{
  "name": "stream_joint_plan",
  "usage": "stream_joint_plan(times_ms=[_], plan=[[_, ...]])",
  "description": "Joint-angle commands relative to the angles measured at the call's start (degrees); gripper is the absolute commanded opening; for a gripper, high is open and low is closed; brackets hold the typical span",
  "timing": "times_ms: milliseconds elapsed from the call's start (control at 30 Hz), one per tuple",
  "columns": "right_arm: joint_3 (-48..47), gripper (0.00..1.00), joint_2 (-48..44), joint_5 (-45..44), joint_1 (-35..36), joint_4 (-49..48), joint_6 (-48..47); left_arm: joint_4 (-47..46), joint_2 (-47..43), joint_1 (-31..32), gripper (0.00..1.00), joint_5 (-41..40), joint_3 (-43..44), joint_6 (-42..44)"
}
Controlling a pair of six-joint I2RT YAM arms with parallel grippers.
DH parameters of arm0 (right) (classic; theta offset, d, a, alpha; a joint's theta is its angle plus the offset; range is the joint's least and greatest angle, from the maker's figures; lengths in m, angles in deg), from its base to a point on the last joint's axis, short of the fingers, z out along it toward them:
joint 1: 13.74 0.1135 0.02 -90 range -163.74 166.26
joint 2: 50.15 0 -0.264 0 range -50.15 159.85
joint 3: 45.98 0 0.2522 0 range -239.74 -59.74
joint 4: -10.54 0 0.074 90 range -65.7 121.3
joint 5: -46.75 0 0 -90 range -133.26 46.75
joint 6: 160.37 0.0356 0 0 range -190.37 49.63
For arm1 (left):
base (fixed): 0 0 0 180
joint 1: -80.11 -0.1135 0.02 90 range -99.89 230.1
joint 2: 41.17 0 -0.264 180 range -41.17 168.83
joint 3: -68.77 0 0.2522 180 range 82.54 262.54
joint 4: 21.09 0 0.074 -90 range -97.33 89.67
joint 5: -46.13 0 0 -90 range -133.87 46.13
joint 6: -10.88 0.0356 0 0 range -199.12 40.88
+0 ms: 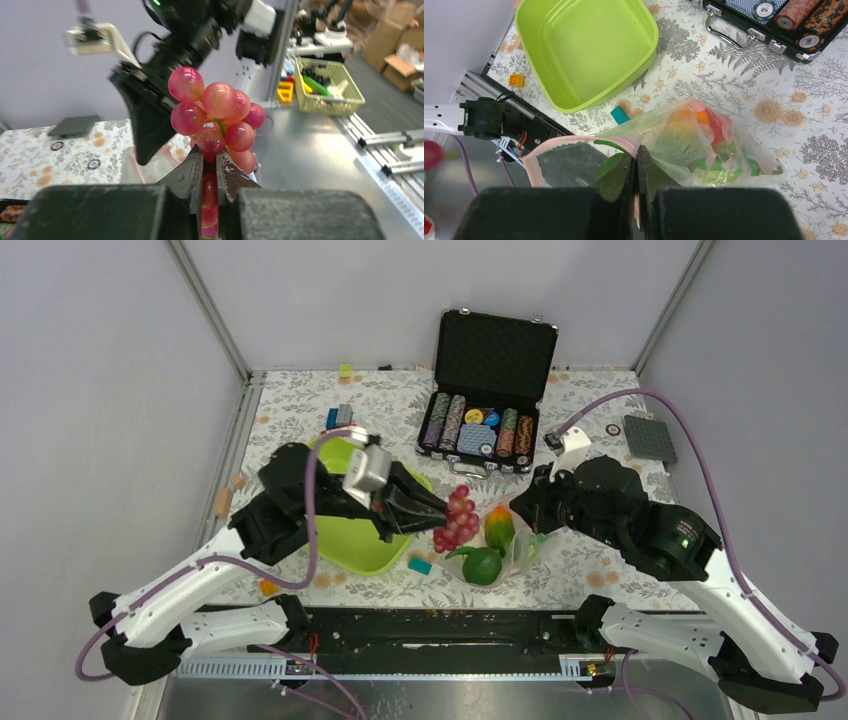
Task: Place the food in the zip-top bag and seal the zipper
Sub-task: Place the fake fruit in the zipper food storage bag.
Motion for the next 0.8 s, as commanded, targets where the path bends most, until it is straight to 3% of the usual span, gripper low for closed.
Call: stream_joint_plan(times_ms=[0,367,767], plan=[[-3.6,0.00,0.2,2.7,-0.3,-2.3,-0.1,3.4,2.3,5.7,0.00,-0.8,0.2,12.0],[-2.4,0.00,-0.9,-0.6,-0.3,-2.2,1.3,-6.6,10.3,11.1,0.00,-16.2,-4.2,5.1],[-1.7,0.00,-3.6,-1.8,-0.3,-1.0,0.3,-1.0,13.1,11.7,0.00,-31.8,-7.2,9.6]])
